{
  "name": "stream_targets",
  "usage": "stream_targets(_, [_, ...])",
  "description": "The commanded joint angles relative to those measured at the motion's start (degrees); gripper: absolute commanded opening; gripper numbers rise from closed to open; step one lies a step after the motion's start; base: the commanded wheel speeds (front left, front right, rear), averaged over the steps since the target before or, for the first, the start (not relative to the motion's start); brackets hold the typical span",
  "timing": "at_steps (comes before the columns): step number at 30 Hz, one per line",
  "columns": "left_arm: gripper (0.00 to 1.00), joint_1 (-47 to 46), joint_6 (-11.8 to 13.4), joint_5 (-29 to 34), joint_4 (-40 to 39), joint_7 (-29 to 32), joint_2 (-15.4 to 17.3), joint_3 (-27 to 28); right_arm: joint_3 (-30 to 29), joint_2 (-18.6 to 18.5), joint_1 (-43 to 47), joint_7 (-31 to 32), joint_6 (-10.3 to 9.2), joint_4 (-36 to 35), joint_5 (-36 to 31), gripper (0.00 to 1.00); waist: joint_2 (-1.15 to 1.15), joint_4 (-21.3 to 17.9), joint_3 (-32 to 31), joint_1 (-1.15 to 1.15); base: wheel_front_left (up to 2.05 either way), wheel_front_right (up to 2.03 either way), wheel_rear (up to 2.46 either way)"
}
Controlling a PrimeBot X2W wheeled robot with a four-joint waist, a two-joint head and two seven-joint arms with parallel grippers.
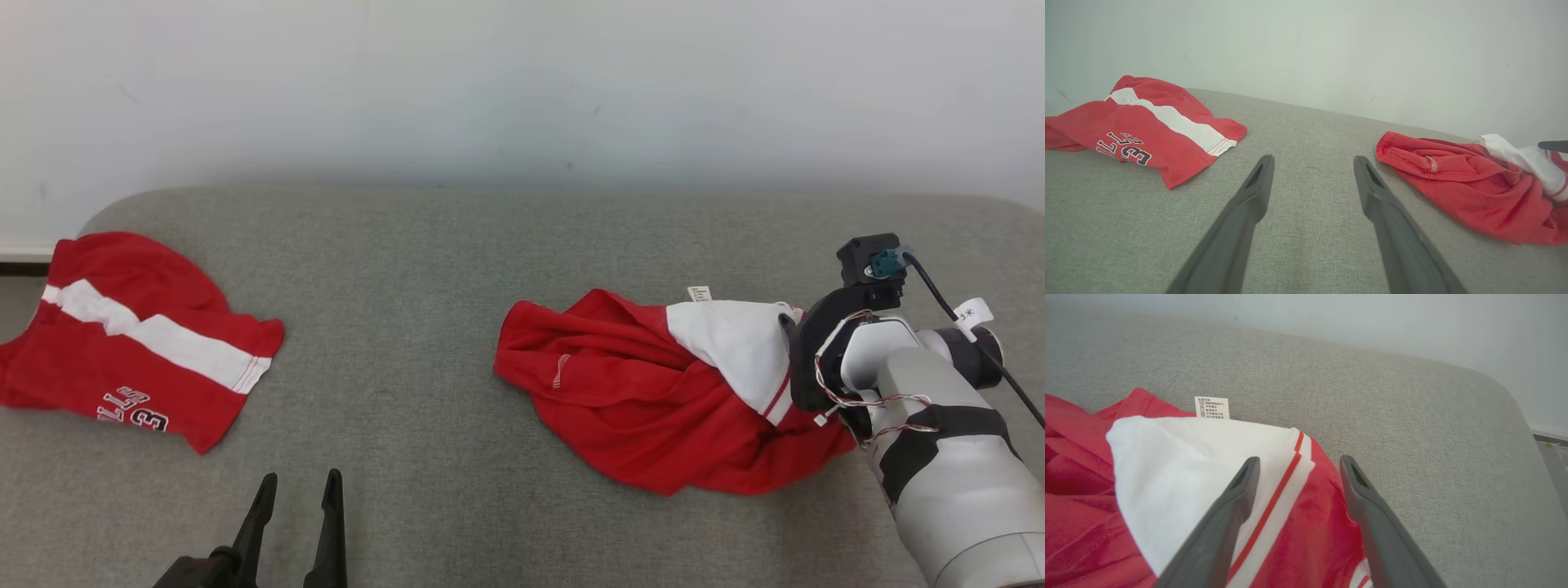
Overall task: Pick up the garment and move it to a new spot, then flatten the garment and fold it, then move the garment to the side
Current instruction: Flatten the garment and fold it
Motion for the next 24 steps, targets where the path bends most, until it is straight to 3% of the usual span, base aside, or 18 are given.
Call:
stream_targets(1, [1.0,-0.76,0.01,0.14,0.07,-0.2,0.24,-0.01,0.29,-0.34,-0.25,1.53,-0.12,0.48,-0.13,1.0,0.0,1.27,1.19,0.0,0.0,0.0,0.0])
stream_targets(8, [1.0,-1.35,-0.03,0.01,0.29,-0.18,0.32,-0.17,4.41,-1.77,-0.28,8.4,-0.12,0.75,2.92,1.0,0.0,2.76,2.63,0.0,0.0,0.0,0.0])
stream_targets(10, [1.0,-1.51,-0.06,-0.03,0.33,-0.19,0.31,-0.22,5.26,-2.26,0.17,8.52,-0.12,0.08,3.87,0.0,0.0,2.98,2.84,0.0,0.0,0.0,0.0])
stream_targets(16, [1.0,-1.28,0.08,-0.28,0.86,-0.2,0.3,-0.07,8.28,-2.7,1.98,4.89,-0.13,-4.54,4.98,0.0,0.0,2.97,2.08,0.0,0.0,0.0,0.0])
stream_targets(24, [1.0,-0.75,0.41,-0.6,0.75,-0.21,0.74,0.6,16.95,1.78,-0.39,-0.52,-0.13,-17.36,9.7,0.0,0.0,2.23,0.55,0.0,0.0,0.0,0.0])
